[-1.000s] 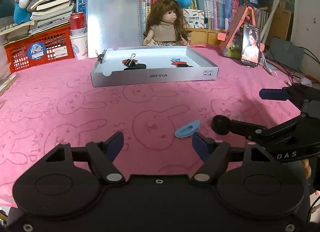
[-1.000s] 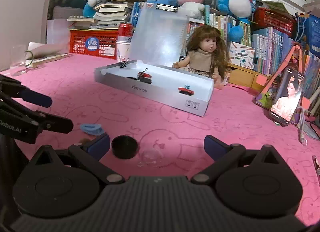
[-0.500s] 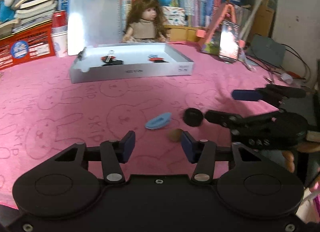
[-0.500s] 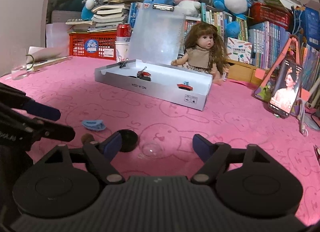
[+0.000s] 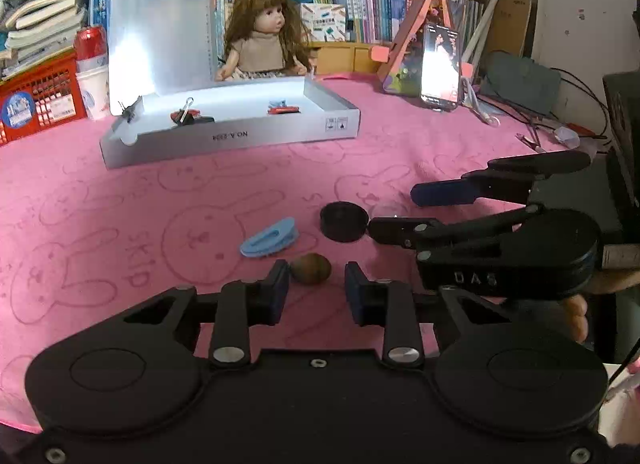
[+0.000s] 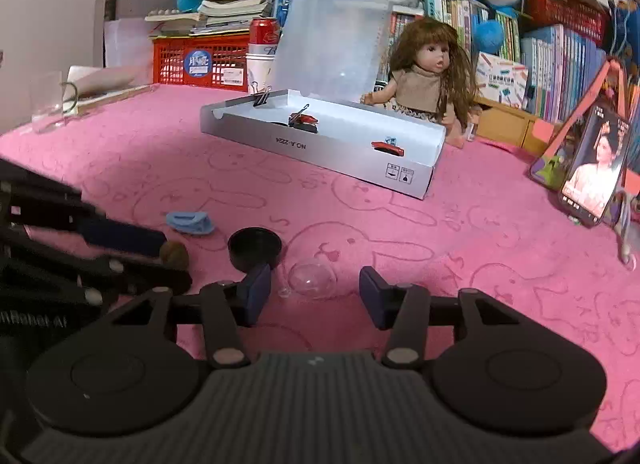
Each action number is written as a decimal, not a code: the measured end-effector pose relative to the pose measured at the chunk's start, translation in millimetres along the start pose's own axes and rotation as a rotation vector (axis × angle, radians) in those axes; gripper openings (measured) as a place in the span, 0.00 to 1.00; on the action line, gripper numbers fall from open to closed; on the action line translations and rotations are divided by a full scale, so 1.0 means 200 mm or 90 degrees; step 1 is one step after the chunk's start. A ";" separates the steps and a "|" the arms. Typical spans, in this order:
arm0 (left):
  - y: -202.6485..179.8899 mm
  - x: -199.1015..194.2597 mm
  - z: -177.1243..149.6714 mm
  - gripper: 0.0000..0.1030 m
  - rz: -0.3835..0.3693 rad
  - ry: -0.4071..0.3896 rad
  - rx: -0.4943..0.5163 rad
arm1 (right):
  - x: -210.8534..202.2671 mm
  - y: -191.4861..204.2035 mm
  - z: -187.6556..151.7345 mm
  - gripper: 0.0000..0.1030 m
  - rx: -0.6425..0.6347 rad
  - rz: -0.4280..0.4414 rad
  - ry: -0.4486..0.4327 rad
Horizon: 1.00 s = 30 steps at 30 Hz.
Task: Organize rigid objects
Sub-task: 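Grasp another brown nut with the left tool while the right tool grasps the clear ball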
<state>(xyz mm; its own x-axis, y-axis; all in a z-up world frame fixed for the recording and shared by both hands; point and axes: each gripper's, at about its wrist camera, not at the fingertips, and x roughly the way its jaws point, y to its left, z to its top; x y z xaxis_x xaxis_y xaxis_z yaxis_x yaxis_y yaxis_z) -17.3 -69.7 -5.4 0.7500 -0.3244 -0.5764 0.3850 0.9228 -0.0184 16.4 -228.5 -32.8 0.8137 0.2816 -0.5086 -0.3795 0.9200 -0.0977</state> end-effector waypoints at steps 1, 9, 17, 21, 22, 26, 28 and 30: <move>-0.01 0.00 0.00 0.24 0.005 -0.002 0.004 | 0.00 -0.01 0.00 0.53 0.004 0.003 0.000; 0.00 0.01 0.00 0.21 0.013 -0.004 -0.004 | -0.01 0.01 -0.02 0.31 0.018 0.022 -0.011; 0.01 -0.01 0.01 0.21 0.039 -0.013 0.011 | -0.02 0.00 0.00 0.31 0.028 0.018 -0.009; 0.01 -0.02 0.01 0.21 0.037 -0.010 0.009 | -0.02 0.01 -0.01 0.31 0.026 0.010 -0.010; 0.01 -0.02 0.01 0.21 0.036 -0.010 0.008 | -0.02 0.01 0.00 0.31 0.028 0.009 -0.010; 0.03 -0.03 0.03 0.21 0.042 -0.013 0.001 | -0.03 0.00 0.01 0.31 0.034 0.001 -0.017; 0.05 -0.03 0.05 0.21 0.043 -0.014 -0.008 | -0.03 0.00 0.03 0.31 0.038 -0.005 -0.020; 0.07 -0.02 0.08 0.21 0.048 -0.015 -0.017 | 0.00 -0.01 0.06 0.31 0.058 -0.013 -0.025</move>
<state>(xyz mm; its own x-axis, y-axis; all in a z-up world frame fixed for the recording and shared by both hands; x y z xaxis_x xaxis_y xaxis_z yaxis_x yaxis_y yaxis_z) -7.4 -58.7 9.3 0.7887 -0.2579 -0.5581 0.3124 0.9500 0.0024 21.8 -226.7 -22.4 0.8380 0.2711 -0.4735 -0.3226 0.9461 -0.0292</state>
